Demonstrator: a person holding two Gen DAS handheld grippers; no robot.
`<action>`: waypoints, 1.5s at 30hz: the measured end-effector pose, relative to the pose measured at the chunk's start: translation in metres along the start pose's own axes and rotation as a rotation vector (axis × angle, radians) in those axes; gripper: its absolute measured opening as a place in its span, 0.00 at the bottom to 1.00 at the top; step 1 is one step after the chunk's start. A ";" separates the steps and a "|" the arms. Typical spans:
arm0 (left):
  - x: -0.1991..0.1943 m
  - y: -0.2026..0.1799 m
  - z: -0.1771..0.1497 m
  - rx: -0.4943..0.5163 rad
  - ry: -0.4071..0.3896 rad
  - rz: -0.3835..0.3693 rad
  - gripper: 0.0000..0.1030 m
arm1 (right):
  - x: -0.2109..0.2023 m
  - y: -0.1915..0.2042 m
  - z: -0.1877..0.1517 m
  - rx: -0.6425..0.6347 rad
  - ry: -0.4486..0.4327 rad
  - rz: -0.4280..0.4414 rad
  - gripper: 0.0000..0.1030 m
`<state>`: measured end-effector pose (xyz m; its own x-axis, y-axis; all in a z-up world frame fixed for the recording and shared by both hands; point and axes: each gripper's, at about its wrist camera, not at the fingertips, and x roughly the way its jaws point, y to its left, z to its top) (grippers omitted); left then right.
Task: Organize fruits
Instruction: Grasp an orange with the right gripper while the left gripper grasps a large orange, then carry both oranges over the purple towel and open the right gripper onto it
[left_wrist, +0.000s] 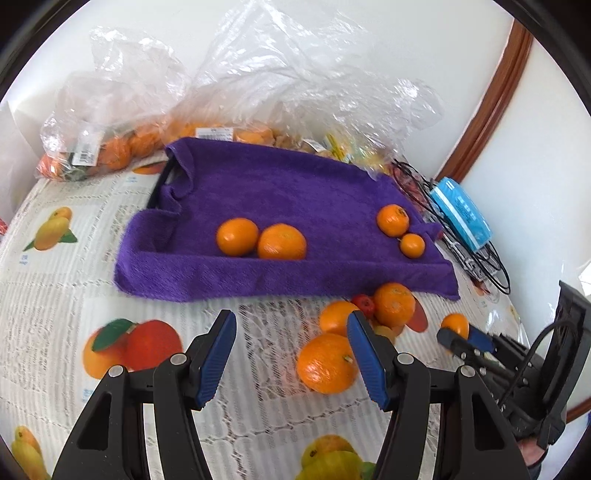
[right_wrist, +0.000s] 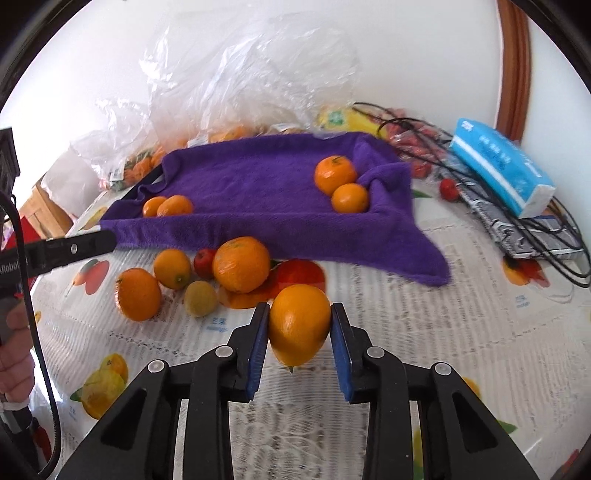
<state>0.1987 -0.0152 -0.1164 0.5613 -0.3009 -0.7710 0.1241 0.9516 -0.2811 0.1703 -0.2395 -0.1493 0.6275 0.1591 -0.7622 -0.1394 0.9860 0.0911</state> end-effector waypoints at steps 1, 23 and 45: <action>0.001 -0.003 -0.002 0.008 0.005 -0.011 0.59 | -0.002 -0.003 0.000 0.000 -0.008 -0.015 0.32; 0.014 -0.022 -0.024 0.087 0.039 0.051 0.41 | -0.020 -0.010 0.011 0.069 -0.064 0.049 0.32; 0.002 0.014 0.031 0.014 -0.094 0.075 0.41 | -0.008 0.027 0.100 0.047 -0.203 0.091 0.32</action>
<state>0.2268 -0.0004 -0.1049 0.6434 -0.2222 -0.7326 0.0894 0.9722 -0.2163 0.2383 -0.2088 -0.0765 0.7559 0.2498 -0.6051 -0.1700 0.9675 0.1870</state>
